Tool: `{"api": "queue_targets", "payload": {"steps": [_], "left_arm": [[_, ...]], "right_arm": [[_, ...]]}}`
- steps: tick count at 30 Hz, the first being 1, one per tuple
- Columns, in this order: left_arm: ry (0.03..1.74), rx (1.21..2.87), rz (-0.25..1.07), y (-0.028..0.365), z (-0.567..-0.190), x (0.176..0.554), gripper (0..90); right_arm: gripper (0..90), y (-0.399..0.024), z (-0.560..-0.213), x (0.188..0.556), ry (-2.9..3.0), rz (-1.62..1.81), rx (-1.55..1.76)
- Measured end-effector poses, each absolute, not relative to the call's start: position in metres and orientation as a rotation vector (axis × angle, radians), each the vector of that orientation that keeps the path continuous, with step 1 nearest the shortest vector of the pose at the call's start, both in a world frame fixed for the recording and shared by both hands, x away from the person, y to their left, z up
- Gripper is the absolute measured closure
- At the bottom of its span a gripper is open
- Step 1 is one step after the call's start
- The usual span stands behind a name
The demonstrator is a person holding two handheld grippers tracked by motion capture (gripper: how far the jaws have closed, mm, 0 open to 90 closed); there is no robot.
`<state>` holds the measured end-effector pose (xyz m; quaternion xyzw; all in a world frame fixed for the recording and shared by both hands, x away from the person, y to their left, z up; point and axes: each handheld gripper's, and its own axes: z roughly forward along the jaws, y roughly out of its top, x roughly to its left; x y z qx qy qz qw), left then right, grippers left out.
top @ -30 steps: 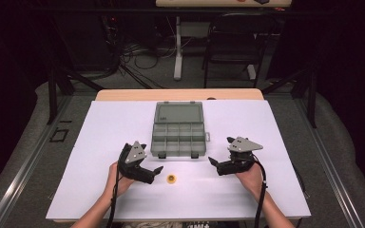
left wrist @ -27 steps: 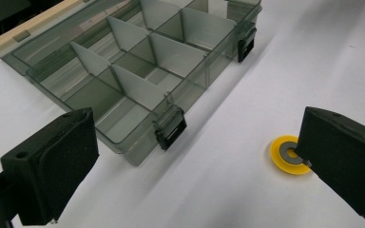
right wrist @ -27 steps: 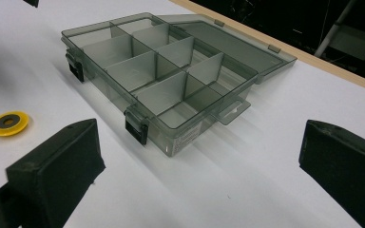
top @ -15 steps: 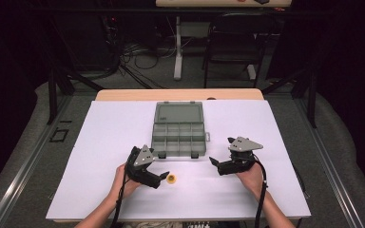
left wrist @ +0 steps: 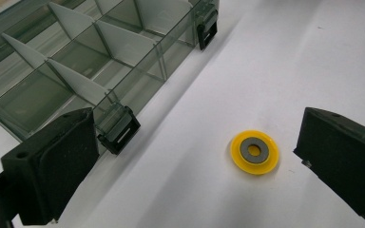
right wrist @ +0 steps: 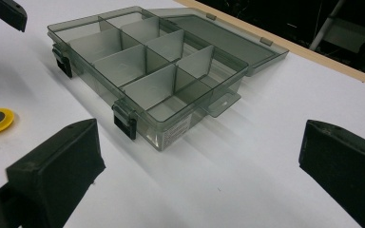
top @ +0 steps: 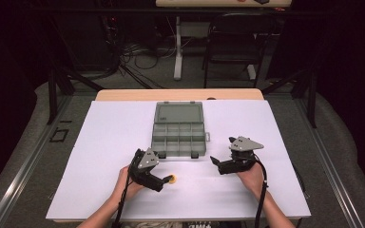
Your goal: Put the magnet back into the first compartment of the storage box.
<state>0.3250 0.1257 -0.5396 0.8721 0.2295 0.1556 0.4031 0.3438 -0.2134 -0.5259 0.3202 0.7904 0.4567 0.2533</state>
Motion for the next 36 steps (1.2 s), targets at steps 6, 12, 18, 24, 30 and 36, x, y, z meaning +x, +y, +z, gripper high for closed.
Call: {"api": "queue_targets", "payload": {"steps": [6, 12, 18, 24, 30, 36], "left_arm": [[0.583, 2.208, 0.378, 0.125, -0.541, 0.327, 0.3], [0.579, 2.214, 0.375, 0.122, -0.542, 0.325, 0.3], [0.577, 2.218, 0.37, 0.122, -0.542, 0.325, 0.3], [0.565, 2.228, 0.359, 0.119, -0.542, 0.324, 0.3], [0.551, 2.242, 0.333, 0.114, -0.546, 0.323, 0.3], [0.539, 2.261, 0.314, 0.111, -0.547, 0.323, 0.3]], "right_arm": [[0.0, -0.214, -0.528, 0.347, 2.155, 1.237, 0.882], [0.0, -0.214, -0.527, 0.344, 2.148, 1.234, 0.882], [0.0, -0.217, -0.523, 0.344, 2.13, 1.236, 0.881], [0.0, -0.219, -0.525, 0.345, 2.139, 1.23, 0.896], [0.0, -0.217, -0.527, 0.346, 2.152, 1.225, 0.897], [0.0, -0.216, -0.527, 0.346, 2.155, 1.223, 0.898]]}}
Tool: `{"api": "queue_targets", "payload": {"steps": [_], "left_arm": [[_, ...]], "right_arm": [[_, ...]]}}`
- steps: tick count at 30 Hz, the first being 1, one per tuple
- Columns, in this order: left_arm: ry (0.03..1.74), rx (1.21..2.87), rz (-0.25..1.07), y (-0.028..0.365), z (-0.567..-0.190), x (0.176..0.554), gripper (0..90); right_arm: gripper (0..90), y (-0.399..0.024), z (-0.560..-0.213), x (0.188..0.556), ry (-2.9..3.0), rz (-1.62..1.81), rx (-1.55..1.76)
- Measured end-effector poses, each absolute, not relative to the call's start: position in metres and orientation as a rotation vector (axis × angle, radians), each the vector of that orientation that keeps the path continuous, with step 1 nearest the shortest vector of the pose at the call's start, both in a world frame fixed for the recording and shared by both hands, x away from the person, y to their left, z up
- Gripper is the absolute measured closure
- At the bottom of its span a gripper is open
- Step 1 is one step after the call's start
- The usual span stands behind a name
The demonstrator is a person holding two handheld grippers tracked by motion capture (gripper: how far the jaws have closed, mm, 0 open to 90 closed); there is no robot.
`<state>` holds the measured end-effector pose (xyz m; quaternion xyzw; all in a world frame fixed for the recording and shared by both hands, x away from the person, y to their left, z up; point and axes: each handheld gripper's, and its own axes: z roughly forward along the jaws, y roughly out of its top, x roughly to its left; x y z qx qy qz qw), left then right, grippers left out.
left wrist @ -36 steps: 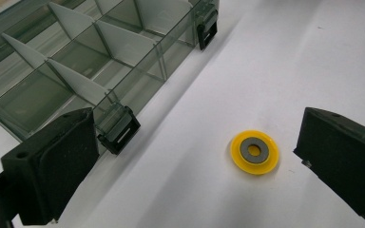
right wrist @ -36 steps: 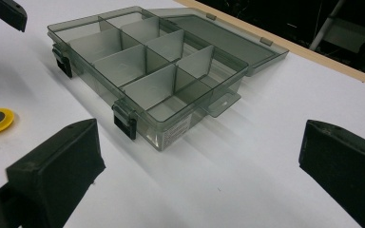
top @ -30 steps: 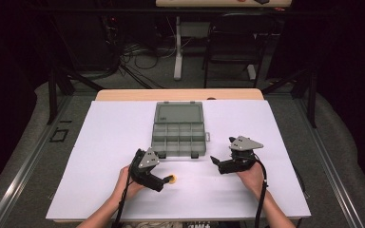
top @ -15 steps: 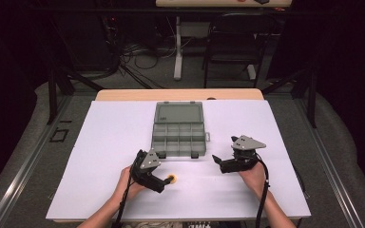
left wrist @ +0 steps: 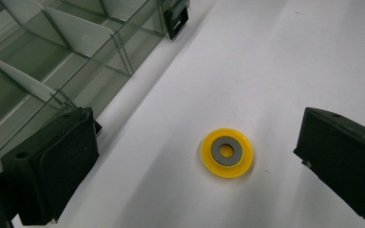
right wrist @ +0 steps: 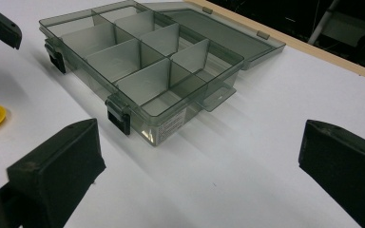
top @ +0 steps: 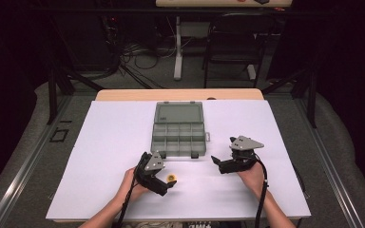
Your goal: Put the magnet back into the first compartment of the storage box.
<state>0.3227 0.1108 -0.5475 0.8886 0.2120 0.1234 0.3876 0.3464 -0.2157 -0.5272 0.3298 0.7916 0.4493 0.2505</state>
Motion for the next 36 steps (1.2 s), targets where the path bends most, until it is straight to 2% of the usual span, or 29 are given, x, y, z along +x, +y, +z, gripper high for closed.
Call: {"api": "queue_targets", "payload": {"steps": [9, 12, 14, 19, 21, 22, 24, 25, 26, 36], "left_arm": [[0.532, 2.272, 0.296, 0.109, -0.55, 0.322, 1.3], [0.528, 2.267, 0.283, 0.11, -0.551, 0.323, 6.6], [0.533, 2.272, 0.275, 0.11, -0.552, 0.324, 16.7], [0.508, 2.298, 0.275, 0.107, -0.554, 0.321, 22.2], [0.5, 2.306, 0.277, 0.105, -0.555, 0.32, 29.9], [0.496, 2.31, 0.28, 0.105, -0.556, 0.32, 29.9], [0.491, 2.314, 0.274, 0.105, -0.557, 0.319, 37.8], [0.492, 2.312, 0.282, 0.104, -0.557, 0.319, 37.8], [0.492, 2.307, 0.287, 0.104, -0.556, 0.318, 41.8], [0.474, 2.318, 0.247, 0.106, -0.558, 0.319, 52.2]], "right_arm": [[0.0, -0.215, -0.527, 0.346, 2.16, 1.22, 0.897], [0.2, -0.216, -0.527, 0.346, 2.167, 1.231, 0.901], [0.2, -0.217, -0.528, 0.347, 2.169, 1.228, 0.905], [0.3, -0.216, -0.529, 0.348, 2.175, 1.222, 0.903], [0.4, -0.215, -0.528, 0.347, 2.175, 1.221, 0.899], [0.4, -0.215, -0.528, 0.347, 2.175, 1.221, 0.899], [0.4, -0.215, -0.528, 0.346, 2.173, 1.222, 0.901], [0.4, -0.215, -0.528, 0.346, 2.173, 1.222, 0.901], [0.5, -0.215, -0.528, 0.346, 2.174, 1.218, 0.891], [0.7, -0.216, -0.527, 0.346, 2.168, 1.205, 0.888]]}}
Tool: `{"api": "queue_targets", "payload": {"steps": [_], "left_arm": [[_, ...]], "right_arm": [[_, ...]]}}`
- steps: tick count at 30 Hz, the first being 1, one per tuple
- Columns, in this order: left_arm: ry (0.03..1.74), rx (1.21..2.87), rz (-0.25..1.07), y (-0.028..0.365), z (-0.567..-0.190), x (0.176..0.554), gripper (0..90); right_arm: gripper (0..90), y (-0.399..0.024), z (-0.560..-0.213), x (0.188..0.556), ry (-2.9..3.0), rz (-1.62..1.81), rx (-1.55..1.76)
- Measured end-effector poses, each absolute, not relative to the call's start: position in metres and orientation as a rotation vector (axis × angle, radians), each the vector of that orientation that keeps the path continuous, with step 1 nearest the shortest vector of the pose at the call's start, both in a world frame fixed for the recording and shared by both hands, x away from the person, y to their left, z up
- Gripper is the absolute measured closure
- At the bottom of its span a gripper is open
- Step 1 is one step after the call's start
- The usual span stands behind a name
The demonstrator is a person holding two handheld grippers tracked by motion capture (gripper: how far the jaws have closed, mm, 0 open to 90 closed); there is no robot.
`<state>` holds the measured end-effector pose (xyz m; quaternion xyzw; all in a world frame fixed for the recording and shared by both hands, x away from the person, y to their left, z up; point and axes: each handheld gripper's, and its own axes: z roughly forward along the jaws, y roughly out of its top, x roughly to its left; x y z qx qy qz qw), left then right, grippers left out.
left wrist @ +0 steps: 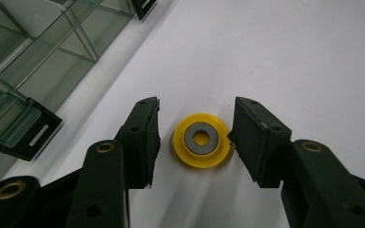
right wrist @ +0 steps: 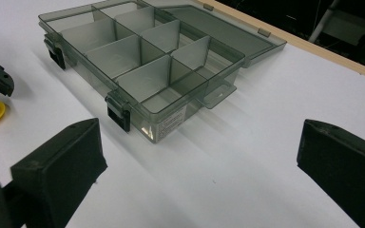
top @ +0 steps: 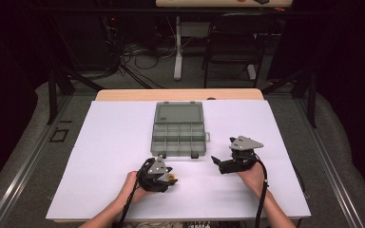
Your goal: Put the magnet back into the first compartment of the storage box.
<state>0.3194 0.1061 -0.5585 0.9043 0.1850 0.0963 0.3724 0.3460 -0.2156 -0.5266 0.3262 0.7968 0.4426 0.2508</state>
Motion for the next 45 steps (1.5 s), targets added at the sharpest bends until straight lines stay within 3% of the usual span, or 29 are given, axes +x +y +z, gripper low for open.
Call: {"api": "queue_targets", "payload": {"steps": [11, 45], "left_arm": [[0.48, 2.317, 0.23, 0.108, -0.561, 0.317, 62.1], [0.508, 2.298, 0.304, 0.12, -0.548, 0.323, 63.3]], "right_arm": [[0.7, -0.216, -0.525, 0.344, 2.157, 1.21, 0.878], [0.0, -0.213, -0.533, 0.347, 2.187, 1.172, 0.875]]}}
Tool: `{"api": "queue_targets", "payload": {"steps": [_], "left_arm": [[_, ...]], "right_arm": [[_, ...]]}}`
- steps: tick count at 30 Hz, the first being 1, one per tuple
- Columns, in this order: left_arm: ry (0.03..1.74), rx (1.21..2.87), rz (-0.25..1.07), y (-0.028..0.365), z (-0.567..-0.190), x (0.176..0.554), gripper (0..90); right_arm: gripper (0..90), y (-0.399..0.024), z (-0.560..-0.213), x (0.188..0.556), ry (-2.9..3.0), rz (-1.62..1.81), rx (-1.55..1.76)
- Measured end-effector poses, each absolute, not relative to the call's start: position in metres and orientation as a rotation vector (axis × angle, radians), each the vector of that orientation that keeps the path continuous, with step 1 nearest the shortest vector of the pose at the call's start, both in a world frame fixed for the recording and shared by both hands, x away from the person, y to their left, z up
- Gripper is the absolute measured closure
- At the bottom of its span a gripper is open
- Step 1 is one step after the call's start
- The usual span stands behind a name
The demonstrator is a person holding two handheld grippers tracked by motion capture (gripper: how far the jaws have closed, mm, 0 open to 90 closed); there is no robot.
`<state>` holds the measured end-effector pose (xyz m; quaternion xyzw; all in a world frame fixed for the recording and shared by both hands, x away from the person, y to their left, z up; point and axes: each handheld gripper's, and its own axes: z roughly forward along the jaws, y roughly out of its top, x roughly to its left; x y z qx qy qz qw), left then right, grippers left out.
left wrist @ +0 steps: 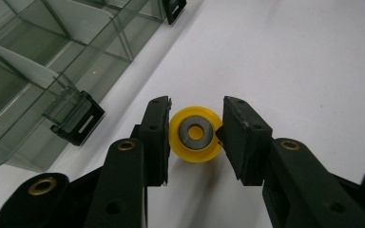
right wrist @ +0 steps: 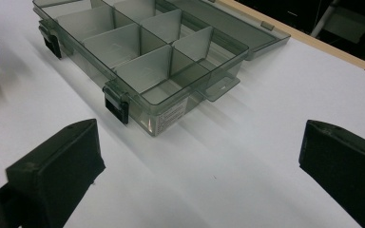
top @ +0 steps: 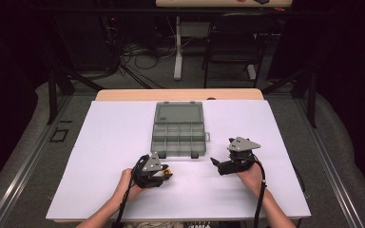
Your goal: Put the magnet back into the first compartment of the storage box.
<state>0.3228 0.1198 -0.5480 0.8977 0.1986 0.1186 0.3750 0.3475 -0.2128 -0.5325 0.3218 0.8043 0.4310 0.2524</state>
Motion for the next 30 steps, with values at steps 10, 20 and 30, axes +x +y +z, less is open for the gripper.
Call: {"api": "queue_targets", "payload": {"steps": [10, 20, 30], "left_arm": [[0.519, 2.289, 0.354, 0.123, -0.539, 0.32, 63.4], [0.539, 2.261, 0.392, 0.13, -0.529, 0.328, 63.4], [0.542, 2.264, 0.43, 0.133, -0.525, 0.327, 63.4]], "right_arm": [[0.0, -0.215, -0.531, 0.347, 2.175, 1.179, 0.878], [0.0, -0.212, -0.532, 0.348, 2.186, 1.151, 0.852], [0.0, -0.213, -0.532, 0.349, 2.177, 1.141, 0.86]]}}
